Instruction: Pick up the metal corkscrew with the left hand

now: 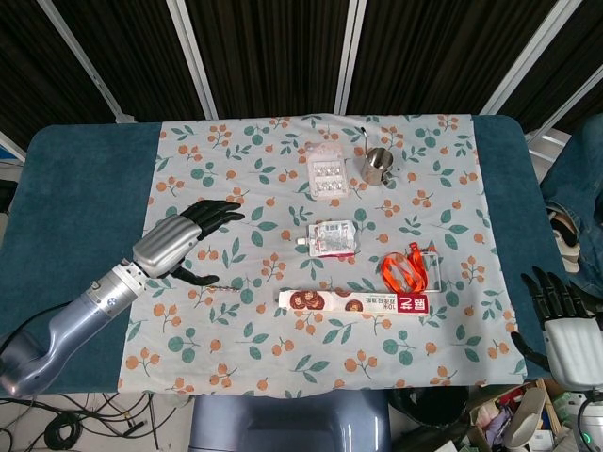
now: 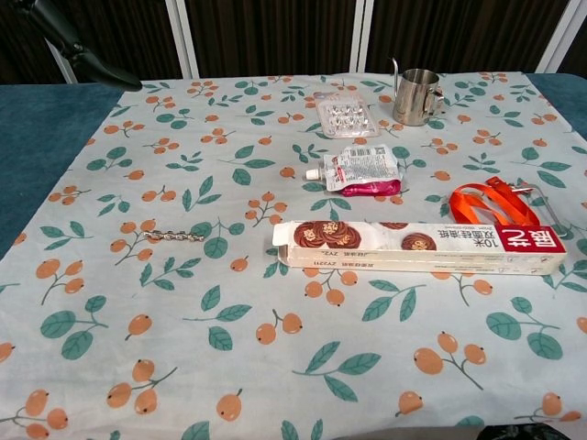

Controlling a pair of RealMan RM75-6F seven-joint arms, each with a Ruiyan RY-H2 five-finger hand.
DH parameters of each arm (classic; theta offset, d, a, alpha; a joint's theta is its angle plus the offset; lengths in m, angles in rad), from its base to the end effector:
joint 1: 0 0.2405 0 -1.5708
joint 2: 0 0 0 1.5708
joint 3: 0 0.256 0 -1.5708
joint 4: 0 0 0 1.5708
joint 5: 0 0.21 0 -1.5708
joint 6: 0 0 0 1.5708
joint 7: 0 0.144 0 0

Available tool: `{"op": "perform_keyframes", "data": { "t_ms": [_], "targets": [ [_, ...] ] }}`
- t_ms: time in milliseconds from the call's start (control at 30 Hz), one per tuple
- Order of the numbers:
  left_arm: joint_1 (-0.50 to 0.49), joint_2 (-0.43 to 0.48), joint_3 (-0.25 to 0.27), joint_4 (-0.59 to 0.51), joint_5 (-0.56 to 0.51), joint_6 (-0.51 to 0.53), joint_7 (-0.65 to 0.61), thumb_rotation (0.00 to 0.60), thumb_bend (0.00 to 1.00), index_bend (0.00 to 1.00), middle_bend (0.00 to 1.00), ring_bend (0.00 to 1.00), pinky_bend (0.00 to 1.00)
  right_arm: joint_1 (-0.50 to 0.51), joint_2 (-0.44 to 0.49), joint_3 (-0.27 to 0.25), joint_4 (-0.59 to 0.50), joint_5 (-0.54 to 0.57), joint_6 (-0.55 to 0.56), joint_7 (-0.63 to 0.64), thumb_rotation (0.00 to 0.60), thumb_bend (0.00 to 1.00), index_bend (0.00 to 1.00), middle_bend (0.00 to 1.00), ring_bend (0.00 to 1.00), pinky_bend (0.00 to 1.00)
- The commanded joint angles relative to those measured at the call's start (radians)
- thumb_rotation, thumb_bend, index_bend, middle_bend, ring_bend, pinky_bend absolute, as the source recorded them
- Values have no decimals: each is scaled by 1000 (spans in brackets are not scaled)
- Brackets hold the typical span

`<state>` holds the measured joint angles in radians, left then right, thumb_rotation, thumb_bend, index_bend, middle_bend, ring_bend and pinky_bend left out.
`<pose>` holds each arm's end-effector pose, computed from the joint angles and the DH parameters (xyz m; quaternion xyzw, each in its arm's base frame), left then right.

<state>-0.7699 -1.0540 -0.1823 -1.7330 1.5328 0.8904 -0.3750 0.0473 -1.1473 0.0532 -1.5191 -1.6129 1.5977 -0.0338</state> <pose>-0.1146 0.3394 0.1085 -0.7519 -0.3985 -0.4593 0.2548 -0.3114 -0.1695 0.1669 0.6134 -0.3117 0.4032 0.6033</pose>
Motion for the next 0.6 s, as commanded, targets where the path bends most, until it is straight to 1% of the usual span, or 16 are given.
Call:
{"op": "perform_keyframes", "data": {
  "t_ms": [33,467,600],
  "targets": [
    [-2,-1,4,4,-1,1,4,600,168,100,51,0,73,-1,0,0,-1,2,0,1,600,147,10,13,40,136],
    [-2,-11,23,37,-22,10,88,600,168,98,59,0,75,-2,3,0,-2,5,-1,2,600,148,10,13,41,136],
    [5,1,35,49,-55,-6,126,600,168,94,111,12,107,-2,5,-1,-4,7,-5,0,600,148,10,13,41,136]
  ]
}}
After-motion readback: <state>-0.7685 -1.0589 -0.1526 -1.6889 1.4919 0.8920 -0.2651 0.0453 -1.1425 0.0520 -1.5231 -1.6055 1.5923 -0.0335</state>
